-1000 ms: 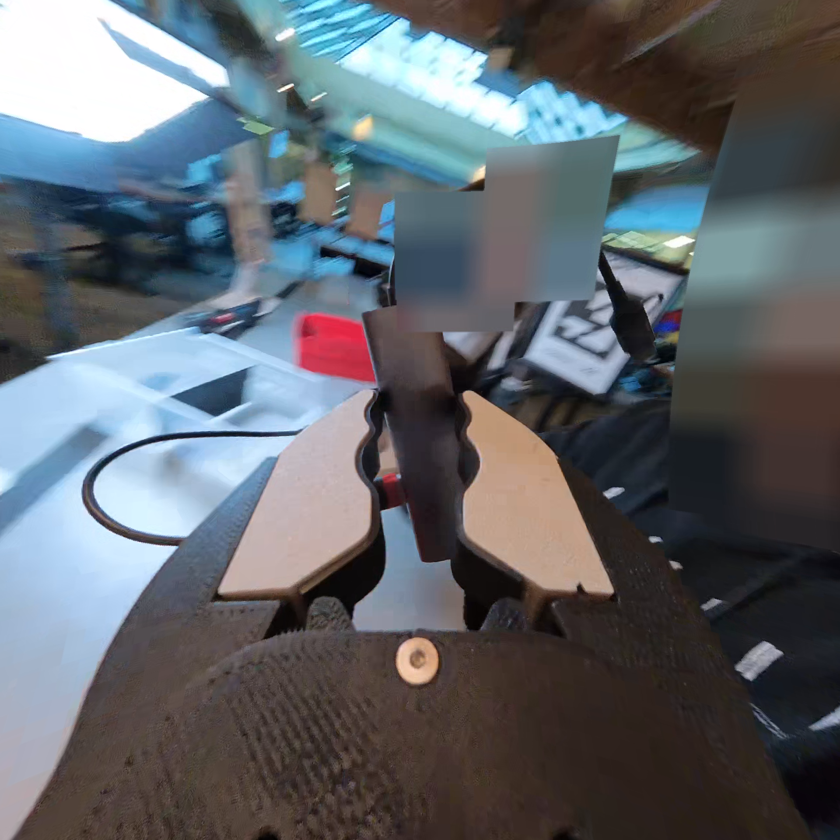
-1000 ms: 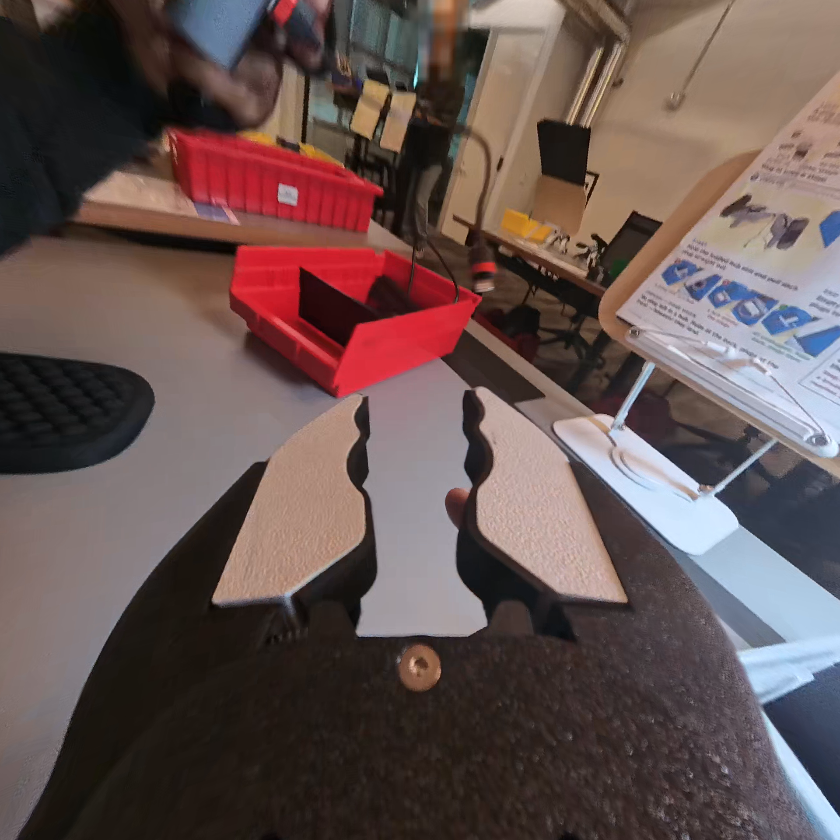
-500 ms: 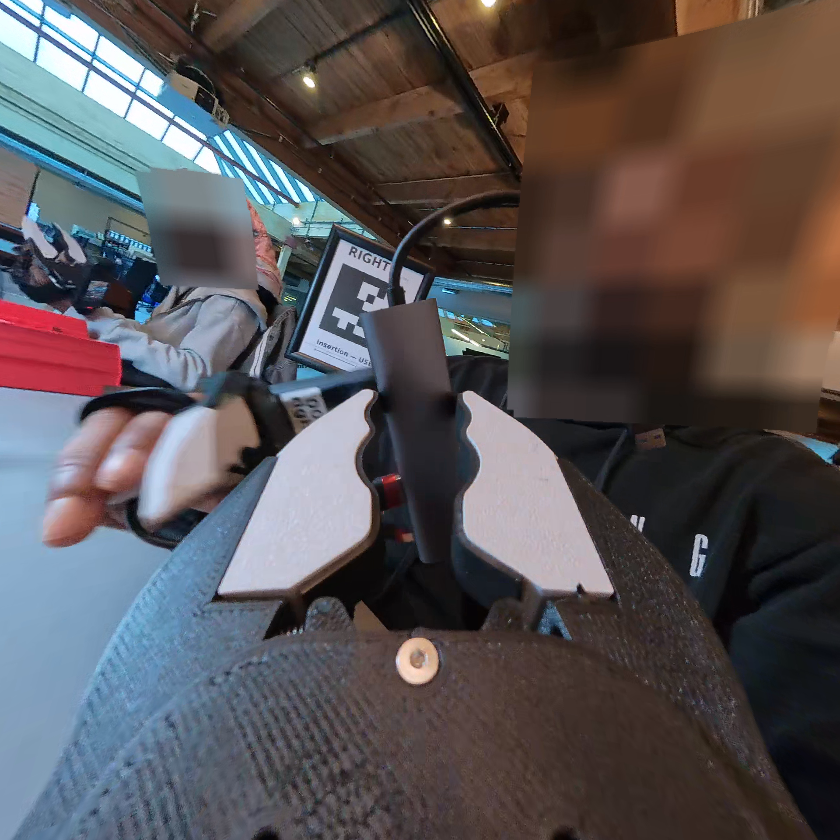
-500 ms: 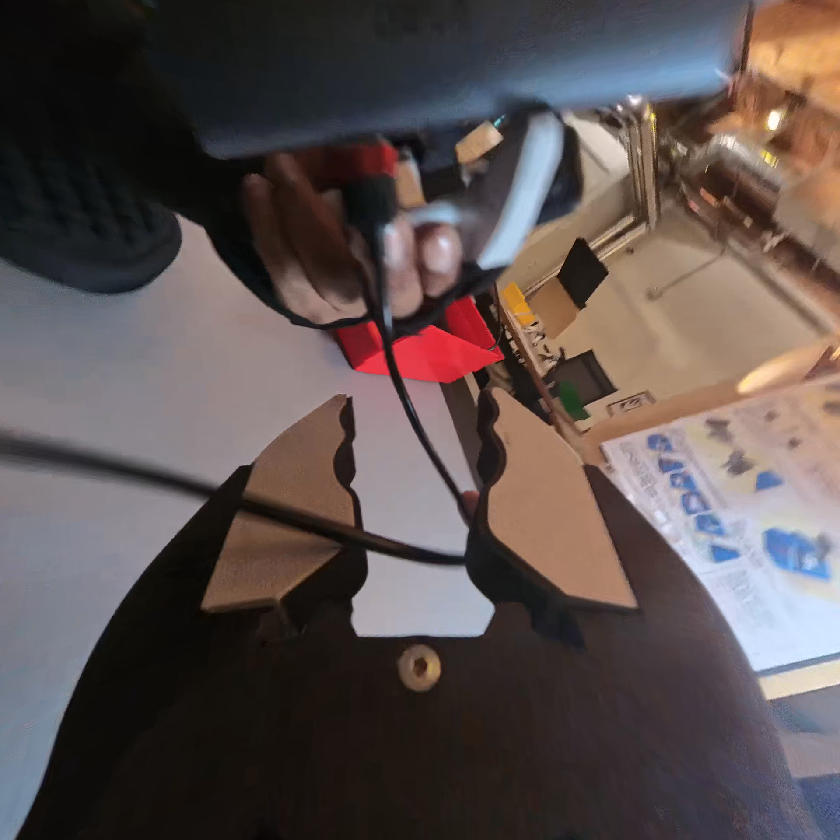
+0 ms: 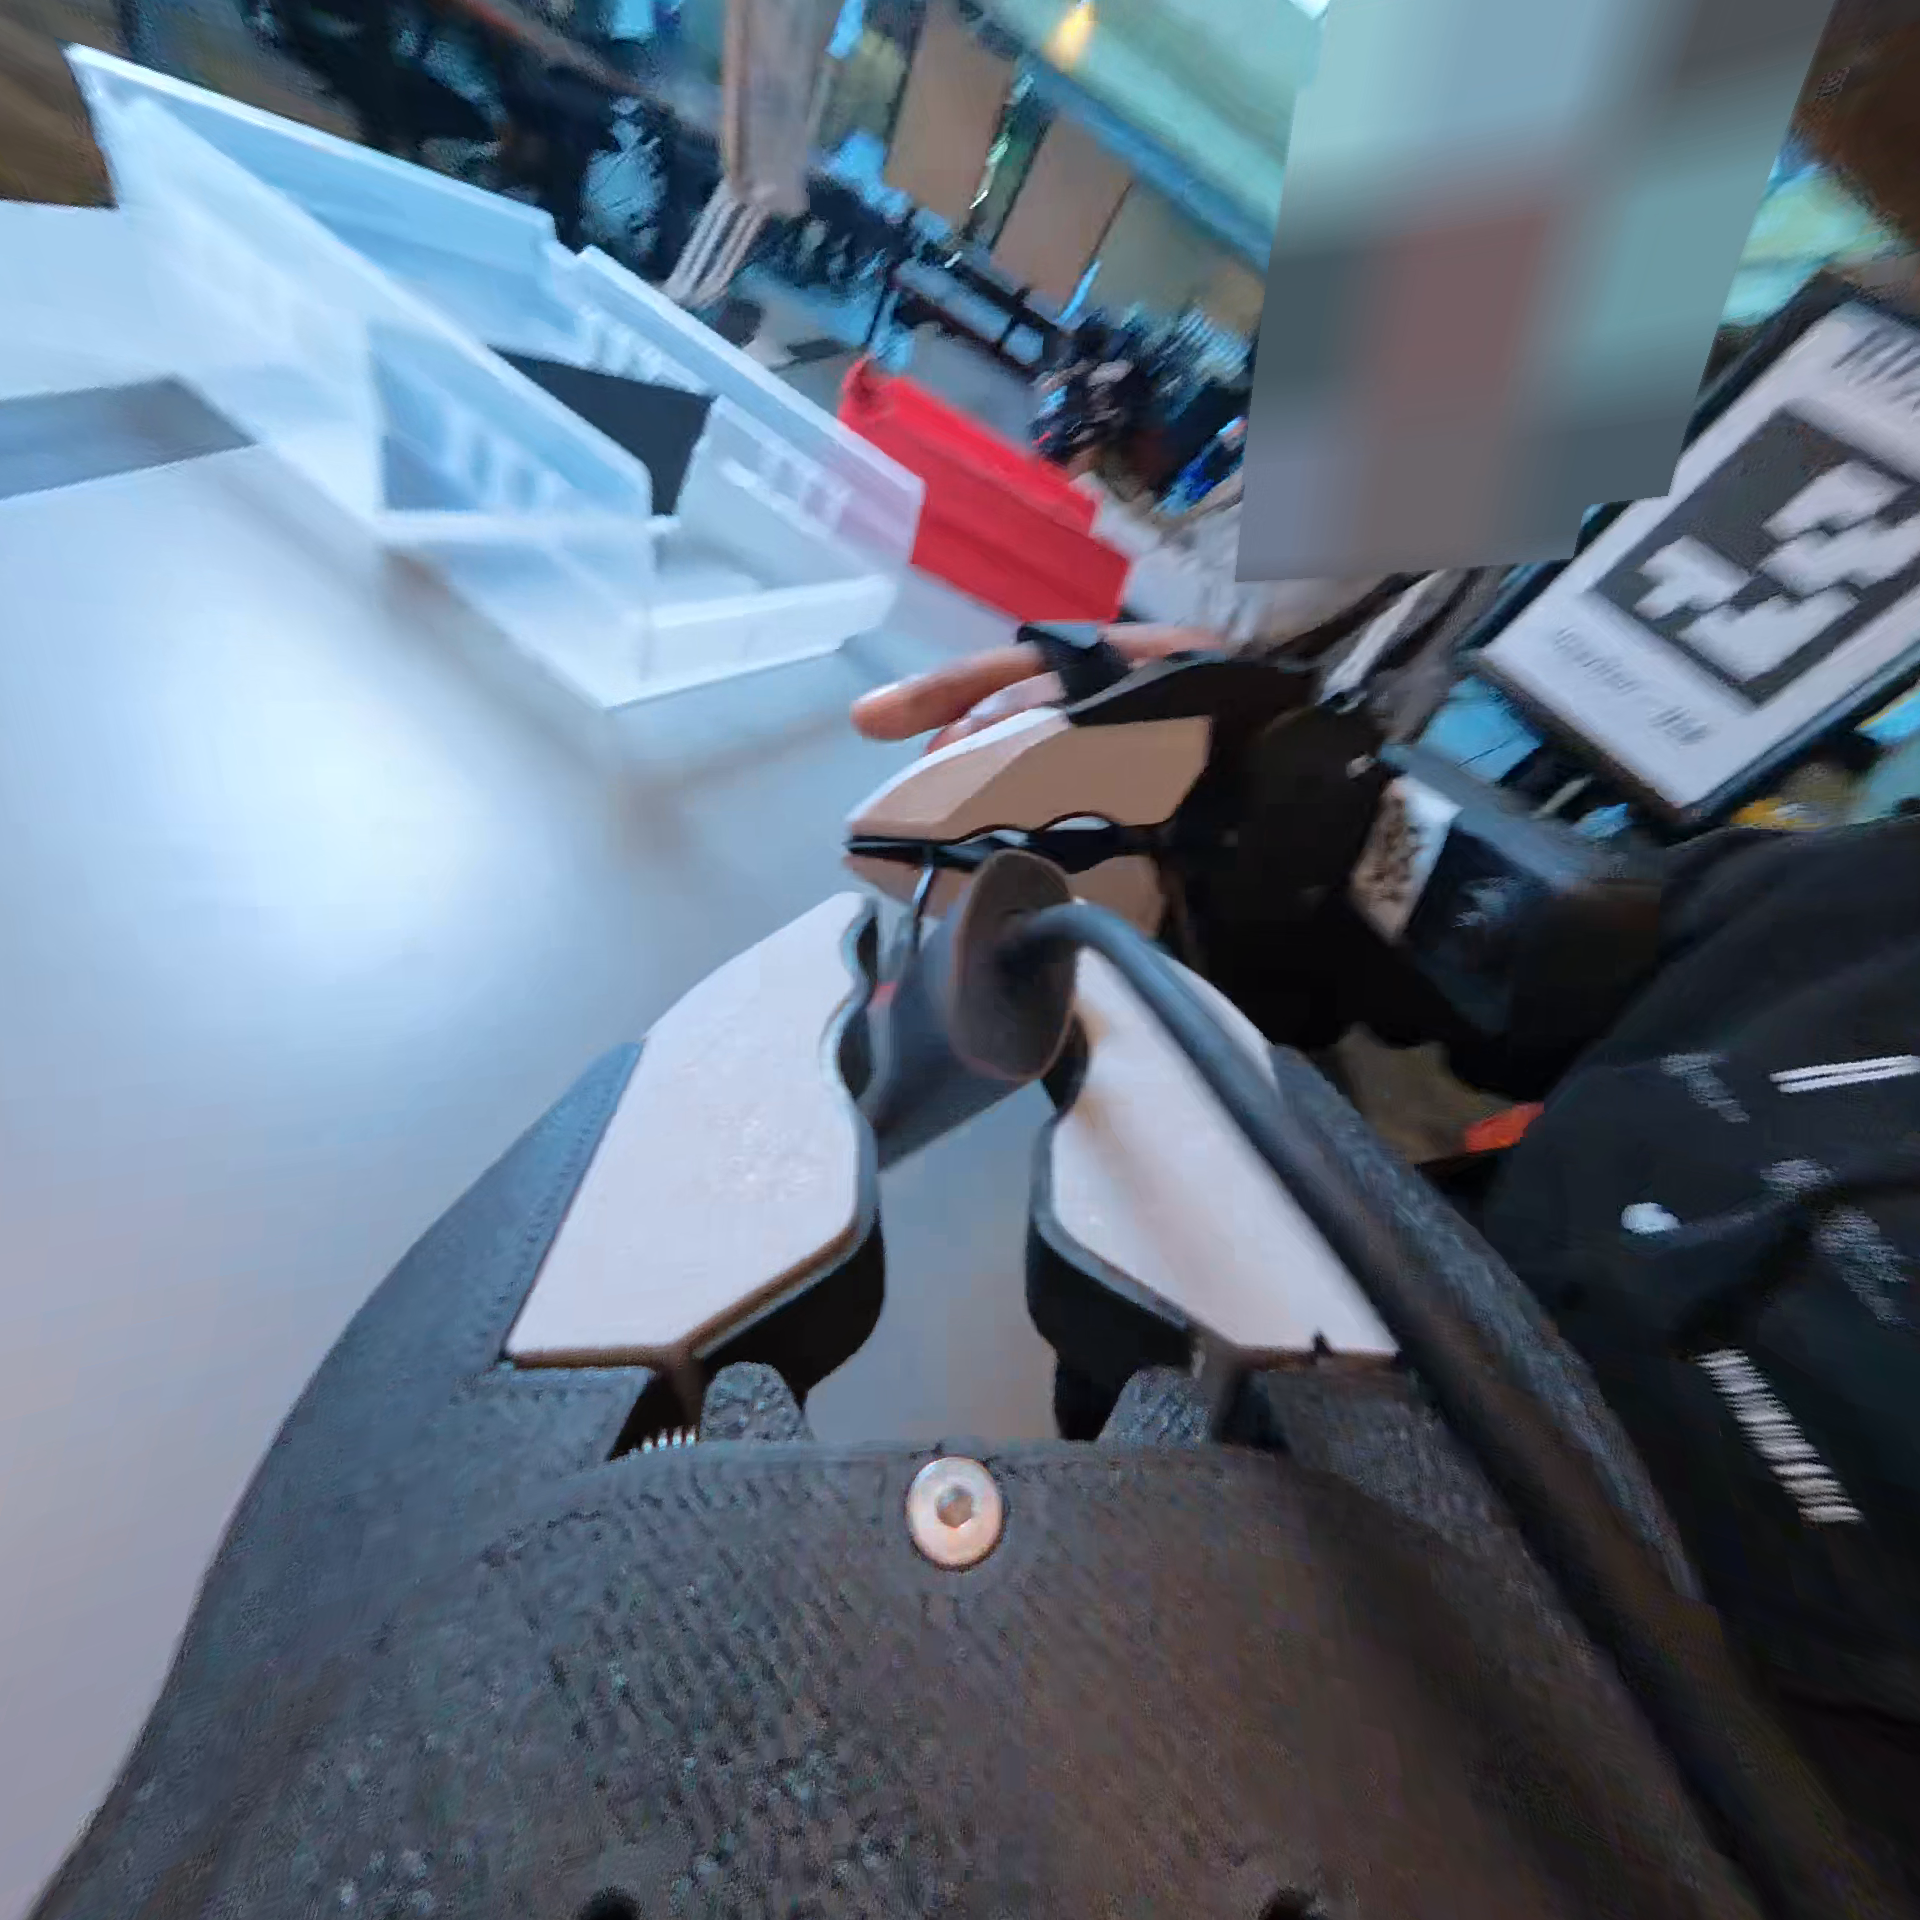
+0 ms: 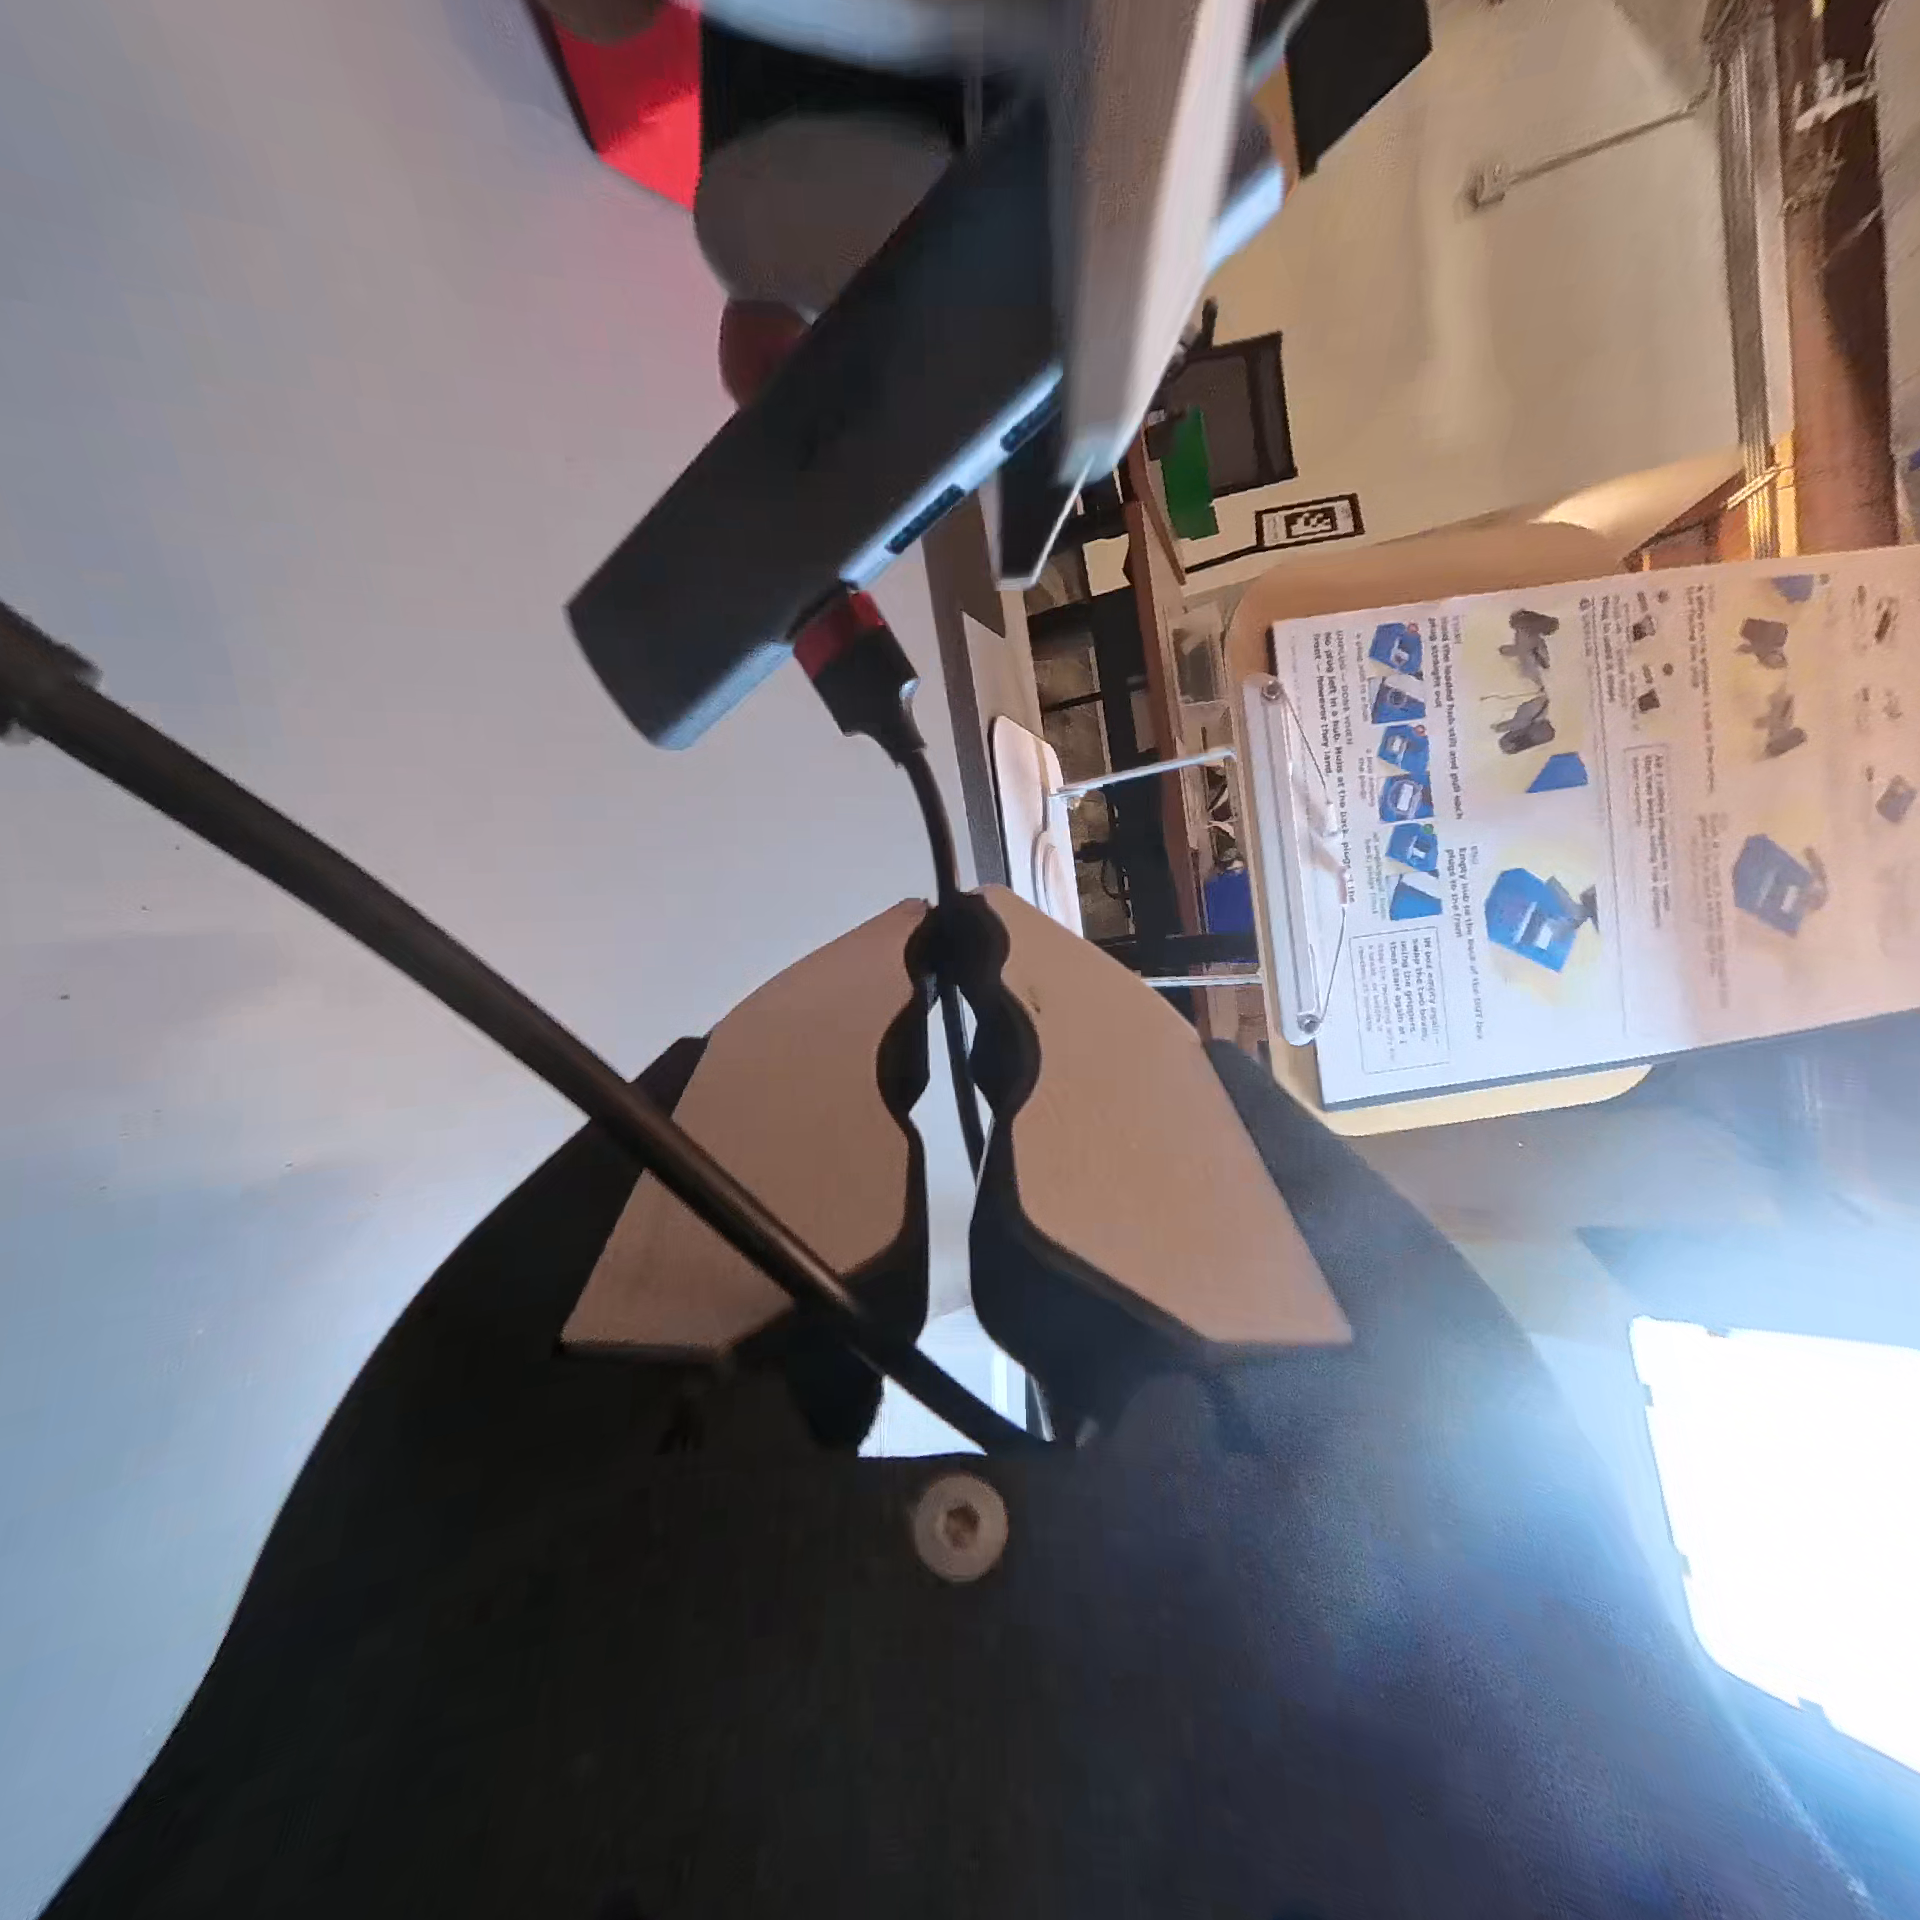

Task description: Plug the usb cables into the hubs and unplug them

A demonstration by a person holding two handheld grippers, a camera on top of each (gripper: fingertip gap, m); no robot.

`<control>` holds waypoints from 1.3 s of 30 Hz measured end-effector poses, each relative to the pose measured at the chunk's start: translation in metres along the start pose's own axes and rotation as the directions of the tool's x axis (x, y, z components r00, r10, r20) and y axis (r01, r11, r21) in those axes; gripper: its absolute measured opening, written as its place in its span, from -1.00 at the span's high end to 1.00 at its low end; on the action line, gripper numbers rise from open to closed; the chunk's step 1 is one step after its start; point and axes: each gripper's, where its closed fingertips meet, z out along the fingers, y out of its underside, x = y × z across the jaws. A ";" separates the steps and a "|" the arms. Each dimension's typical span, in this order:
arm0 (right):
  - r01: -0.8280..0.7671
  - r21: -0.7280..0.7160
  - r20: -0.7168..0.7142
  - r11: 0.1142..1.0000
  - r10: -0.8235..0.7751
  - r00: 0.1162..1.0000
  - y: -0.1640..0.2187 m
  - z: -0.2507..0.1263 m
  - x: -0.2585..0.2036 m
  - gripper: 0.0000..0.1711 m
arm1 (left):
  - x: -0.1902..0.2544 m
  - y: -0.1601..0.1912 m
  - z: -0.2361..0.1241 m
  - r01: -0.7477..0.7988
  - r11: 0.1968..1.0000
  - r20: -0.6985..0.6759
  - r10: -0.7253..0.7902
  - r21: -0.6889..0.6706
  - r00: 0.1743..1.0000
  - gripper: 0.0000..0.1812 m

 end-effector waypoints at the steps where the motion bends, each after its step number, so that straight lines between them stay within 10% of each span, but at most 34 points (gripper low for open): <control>1: -0.025 0.005 0.017 1.000 0.024 1.000 -0.001 0.000 -0.003 0.96 | -0.003 0.005 0.002 -0.029 0.999 0.025 0.029 -0.027 0.999 0.79; 13: -0.340 0.151 0.244 0.928 0.298 0.923 -0.004 -0.023 0.001 0.91 | -0.002 0.021 0.004 -0.398 0.879 0.133 0.442 -0.264 0.887 0.79; 17: -0.535 -0.077 0.622 0.842 0.460 0.634 0.029 -0.048 -0.025 0.22 | -0.035 0.011 -0.025 -0.469 0.789 0.307 0.596 -0.397 0.742 0.79; 21: -0.741 -0.006 0.583 0.671 0.604 0.543 0.053 -0.058 0.028 0.20 | -0.057 0.013 -0.043 -0.497 0.650 0.358 0.746 -0.574 0.562 0.79; 25: -0.682 0.131 0.393 0.719 0.594 0.702 0.044 -0.057 0.068 0.42 | -0.046 0.023 -0.027 -0.523 0.580 0.289 0.794 -0.624 0.535 0.79; 30: -0.304 0.090 0.420 0.949 0.240 0.875 -0.013 -0.025 -0.005 0.50 | -0.021 0.039 -0.002 -0.568 0.486 0.168 0.838 -0.664 0.520 0.79; 39: -0.161 0.113 0.437 0.981 0.097 0.894 -0.034 -0.004 -0.048 0.90 | -0.003 0.049 0.011 -0.630 0.463 0.102 0.847 -0.623 0.522 0.80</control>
